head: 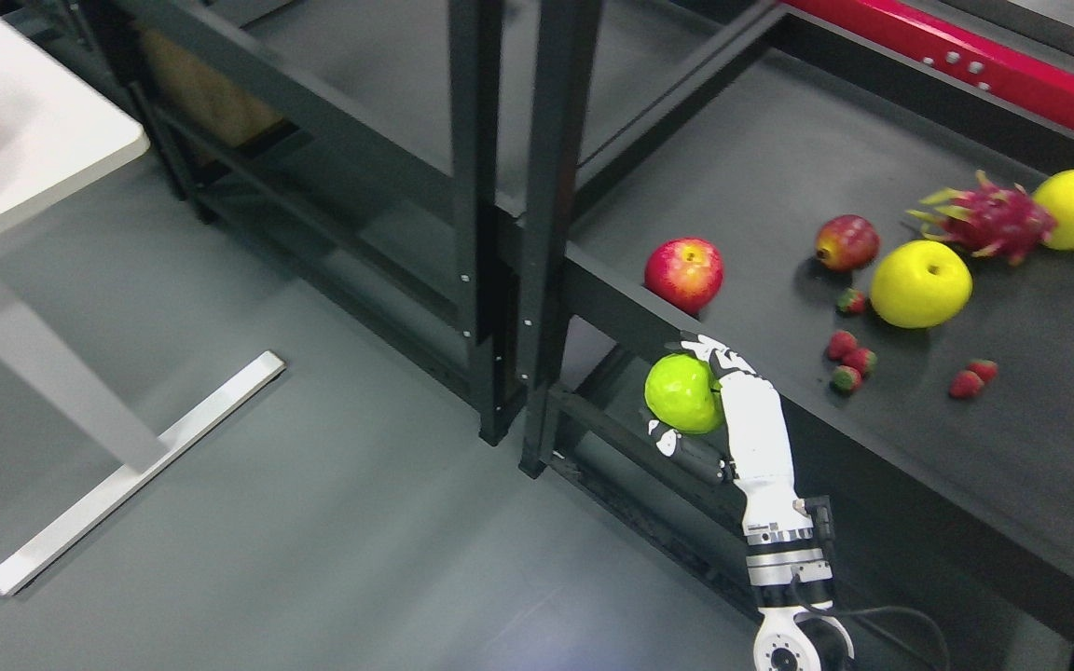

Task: Place green apple on left shelf middle layer
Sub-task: 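Move the held apple over the middle shelf layer and lower it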

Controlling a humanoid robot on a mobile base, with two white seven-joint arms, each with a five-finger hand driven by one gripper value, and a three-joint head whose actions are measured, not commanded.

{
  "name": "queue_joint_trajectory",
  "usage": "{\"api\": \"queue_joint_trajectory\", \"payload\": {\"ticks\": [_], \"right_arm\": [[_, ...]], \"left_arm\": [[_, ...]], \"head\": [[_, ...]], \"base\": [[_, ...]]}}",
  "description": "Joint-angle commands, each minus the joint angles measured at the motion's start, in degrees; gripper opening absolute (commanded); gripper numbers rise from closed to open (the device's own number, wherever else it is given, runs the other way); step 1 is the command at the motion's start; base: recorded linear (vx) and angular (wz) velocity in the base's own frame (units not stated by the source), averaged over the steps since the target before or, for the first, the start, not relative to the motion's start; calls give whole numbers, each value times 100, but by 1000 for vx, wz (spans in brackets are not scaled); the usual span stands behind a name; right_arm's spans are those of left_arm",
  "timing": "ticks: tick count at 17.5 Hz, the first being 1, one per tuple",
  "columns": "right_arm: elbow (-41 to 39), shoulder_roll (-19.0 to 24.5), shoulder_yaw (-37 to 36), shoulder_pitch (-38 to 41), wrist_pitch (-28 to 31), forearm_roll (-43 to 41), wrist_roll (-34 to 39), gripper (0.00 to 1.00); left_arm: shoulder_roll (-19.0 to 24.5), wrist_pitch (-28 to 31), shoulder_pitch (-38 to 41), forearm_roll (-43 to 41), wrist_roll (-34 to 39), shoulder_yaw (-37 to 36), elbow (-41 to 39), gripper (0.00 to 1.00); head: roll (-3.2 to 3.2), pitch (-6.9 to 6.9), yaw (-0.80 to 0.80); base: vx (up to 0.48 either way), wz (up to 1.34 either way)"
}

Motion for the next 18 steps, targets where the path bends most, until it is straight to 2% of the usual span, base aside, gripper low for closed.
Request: {"api": "queue_joint_trajectory", "payload": {"ticks": [1,9,18], "right_arm": [[-19,-100,33,31,3,-105,-26,1],[-28,-100,33,23,12,-105,-26,1],[-10,-100,33,-47,29,-105,-17,1]], "left_arm": [[100,-2,0,0,1,4,-3,100],[100,-2,0,0,1,4,-3,100],[100,-2,0,0,1,4,-3,100]], "head": [[0,0,0],[0,-3,0],[0,-4,0]], "base": [[0,-816],[89,-770],[154,-381]]}}
